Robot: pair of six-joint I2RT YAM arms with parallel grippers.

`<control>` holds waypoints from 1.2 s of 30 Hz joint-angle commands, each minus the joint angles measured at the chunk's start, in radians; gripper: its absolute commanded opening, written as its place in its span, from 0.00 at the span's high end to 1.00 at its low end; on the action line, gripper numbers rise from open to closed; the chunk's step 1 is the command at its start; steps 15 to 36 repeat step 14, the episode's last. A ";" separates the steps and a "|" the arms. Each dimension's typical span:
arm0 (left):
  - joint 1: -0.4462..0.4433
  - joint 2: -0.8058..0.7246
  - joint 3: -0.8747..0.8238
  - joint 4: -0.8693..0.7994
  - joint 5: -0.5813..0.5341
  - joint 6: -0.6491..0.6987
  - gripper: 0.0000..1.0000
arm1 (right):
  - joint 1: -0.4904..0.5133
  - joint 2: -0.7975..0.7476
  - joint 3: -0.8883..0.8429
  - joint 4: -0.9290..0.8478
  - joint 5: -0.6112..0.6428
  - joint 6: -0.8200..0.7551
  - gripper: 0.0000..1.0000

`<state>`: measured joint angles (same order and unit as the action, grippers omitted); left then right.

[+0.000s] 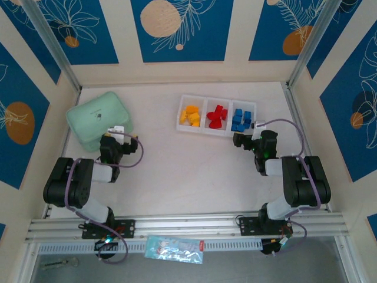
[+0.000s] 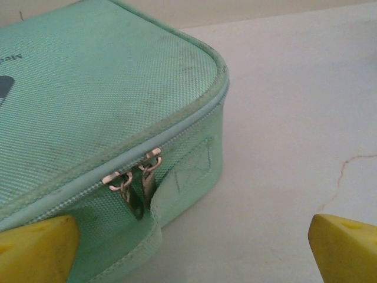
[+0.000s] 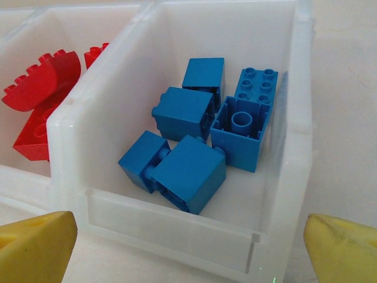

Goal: Sort the legos into containers by color
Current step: Reset both arms

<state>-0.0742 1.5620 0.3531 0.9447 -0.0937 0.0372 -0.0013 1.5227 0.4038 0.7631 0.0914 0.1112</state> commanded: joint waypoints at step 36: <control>0.008 0.002 0.017 0.006 0.017 0.000 0.01 | -0.002 -0.004 0.015 0.036 -0.026 -0.015 0.01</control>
